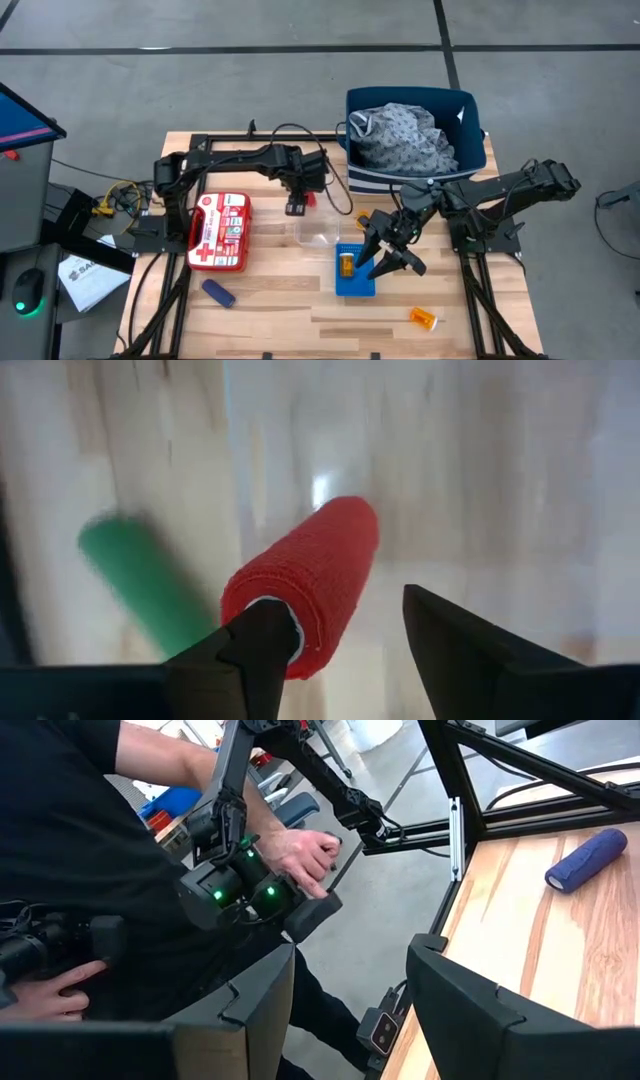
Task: Pick & Place Medicine items
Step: Put the red bandage into the white transparent bin, then put the green bandage into the white transparent bin
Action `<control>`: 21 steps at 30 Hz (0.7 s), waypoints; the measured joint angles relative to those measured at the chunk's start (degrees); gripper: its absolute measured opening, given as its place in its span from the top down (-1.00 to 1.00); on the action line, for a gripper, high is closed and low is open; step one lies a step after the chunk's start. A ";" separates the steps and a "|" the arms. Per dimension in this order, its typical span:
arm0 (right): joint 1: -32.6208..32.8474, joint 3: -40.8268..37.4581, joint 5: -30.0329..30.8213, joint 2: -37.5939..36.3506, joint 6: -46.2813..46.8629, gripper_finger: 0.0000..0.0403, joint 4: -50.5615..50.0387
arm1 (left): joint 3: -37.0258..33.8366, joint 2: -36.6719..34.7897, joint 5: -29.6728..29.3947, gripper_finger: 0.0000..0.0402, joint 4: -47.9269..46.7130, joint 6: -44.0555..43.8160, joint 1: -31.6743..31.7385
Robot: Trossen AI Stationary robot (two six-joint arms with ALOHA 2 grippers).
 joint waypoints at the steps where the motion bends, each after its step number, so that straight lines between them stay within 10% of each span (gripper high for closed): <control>1: 0.00 0.00 0.00 0.00 0.00 0.05 0.00 | -0.09 -0.04 -0.97 0.09 0.17 -0.48 0.22; 21: 0.00 0.00 -0.12 -0.01 -1.55 0.05 -0.69 | -0.04 -2.73 0.22 0.33 0.75 -0.45 0.28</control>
